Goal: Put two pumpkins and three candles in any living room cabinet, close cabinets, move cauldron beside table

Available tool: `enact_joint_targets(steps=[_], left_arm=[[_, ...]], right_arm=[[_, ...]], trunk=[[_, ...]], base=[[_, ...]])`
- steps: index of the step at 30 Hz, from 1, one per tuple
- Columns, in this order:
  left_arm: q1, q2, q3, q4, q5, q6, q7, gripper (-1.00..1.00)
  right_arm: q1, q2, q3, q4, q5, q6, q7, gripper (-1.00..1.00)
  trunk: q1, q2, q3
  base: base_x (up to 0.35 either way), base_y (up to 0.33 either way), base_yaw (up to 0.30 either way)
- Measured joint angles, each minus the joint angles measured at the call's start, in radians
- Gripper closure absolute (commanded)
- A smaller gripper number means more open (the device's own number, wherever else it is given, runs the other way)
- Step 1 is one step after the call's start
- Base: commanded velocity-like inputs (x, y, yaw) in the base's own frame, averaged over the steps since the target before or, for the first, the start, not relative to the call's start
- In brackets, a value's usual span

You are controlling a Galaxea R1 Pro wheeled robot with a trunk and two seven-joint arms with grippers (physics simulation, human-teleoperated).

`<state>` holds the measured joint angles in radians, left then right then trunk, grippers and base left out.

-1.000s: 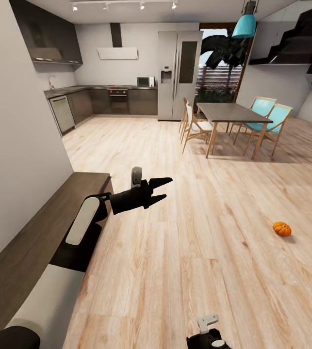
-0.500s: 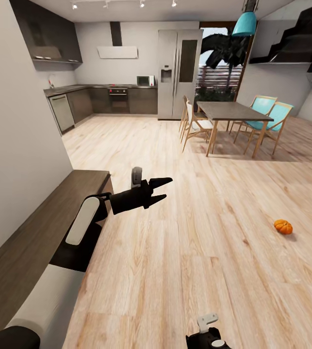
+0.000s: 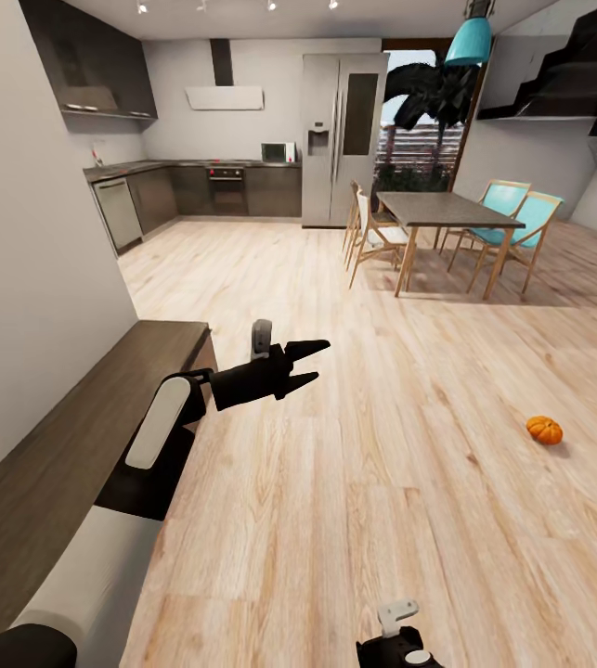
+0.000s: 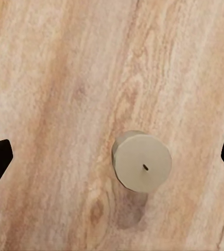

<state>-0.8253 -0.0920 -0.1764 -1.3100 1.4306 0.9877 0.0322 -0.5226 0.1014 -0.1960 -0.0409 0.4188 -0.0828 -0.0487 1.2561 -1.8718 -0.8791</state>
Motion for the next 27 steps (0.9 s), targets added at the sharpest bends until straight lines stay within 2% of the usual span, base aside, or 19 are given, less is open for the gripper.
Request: enact_joint_targets(steps=[8,17,27], left_arm=[[0.000,0.000,0.000,0.000,0.000,0.000,0.000,-1.00],[0.000,0.000,0.000,0.000,0.000,0.000,0.000,-1.00],[0.000,0.000,0.000,0.000,0.000,0.000,0.000,-1.00]], right_arm=[[0.000,0.000,-0.002,-0.001,-0.003,0.001,-0.003,-1.00],[0.000,0.001,-0.001,0.000,-0.003,0.001,-0.003,-1.00],[0.000,0.001,0.000,0.000,-0.002,0.002,-0.003,-1.00]], trunk=[[0.031,-0.056,-0.025],[0.065,-0.119,-0.046],[0.104,-0.189,-0.075]], base=[[0.000,0.000,-0.004],[0.000,0.000,-0.151],[0.000,0.000,-0.025]])
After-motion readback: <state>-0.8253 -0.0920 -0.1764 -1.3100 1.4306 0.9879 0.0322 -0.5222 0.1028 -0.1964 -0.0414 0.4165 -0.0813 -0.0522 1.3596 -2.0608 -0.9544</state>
